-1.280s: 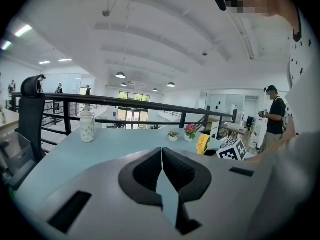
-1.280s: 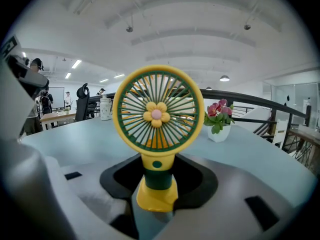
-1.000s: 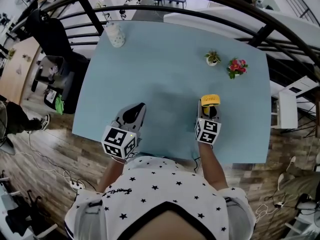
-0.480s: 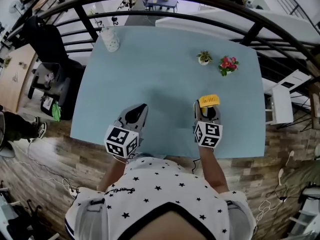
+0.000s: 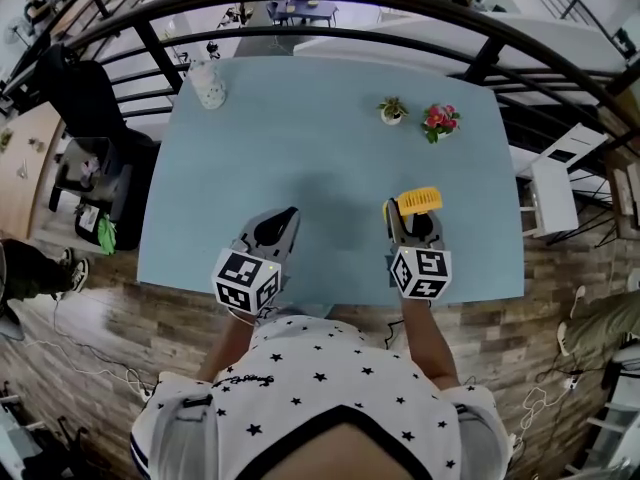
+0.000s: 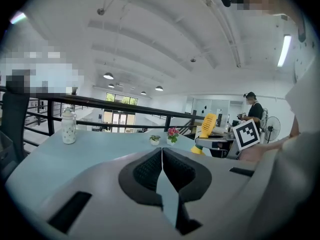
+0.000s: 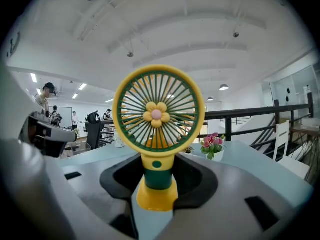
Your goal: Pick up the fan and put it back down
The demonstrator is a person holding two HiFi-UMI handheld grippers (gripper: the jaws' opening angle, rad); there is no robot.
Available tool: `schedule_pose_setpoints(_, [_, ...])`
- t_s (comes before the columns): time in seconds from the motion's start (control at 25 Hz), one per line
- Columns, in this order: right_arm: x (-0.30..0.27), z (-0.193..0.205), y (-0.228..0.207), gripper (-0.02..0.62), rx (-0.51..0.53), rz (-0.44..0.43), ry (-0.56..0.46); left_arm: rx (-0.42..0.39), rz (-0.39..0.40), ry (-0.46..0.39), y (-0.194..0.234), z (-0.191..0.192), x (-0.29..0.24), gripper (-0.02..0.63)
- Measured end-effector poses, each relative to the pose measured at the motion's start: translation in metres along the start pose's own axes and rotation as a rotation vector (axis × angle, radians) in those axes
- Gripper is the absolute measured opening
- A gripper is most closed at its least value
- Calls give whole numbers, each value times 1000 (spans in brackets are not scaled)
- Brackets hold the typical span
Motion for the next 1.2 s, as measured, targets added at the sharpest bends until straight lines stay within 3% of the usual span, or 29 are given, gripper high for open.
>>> schedule_pose_setpoints(0.64, [60, -34, 10, 173, -1, 4, -75, -18, 22, -13, -22, 3, 26, 29])
schedule_pose_setpoints(1.2, [109, -37, 26, 173, -15, 23, -112, -20, 33, -5, -40, 19, 61, 29])
Point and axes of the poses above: the fingertips, and each gripper's own axes: x backward along the fingers, y to its left, z out of its underside, the point moved 1 cm from there along x, backward along the fingers, and after that the axes turned 3 degrees about -y, right-handed, at the moved point
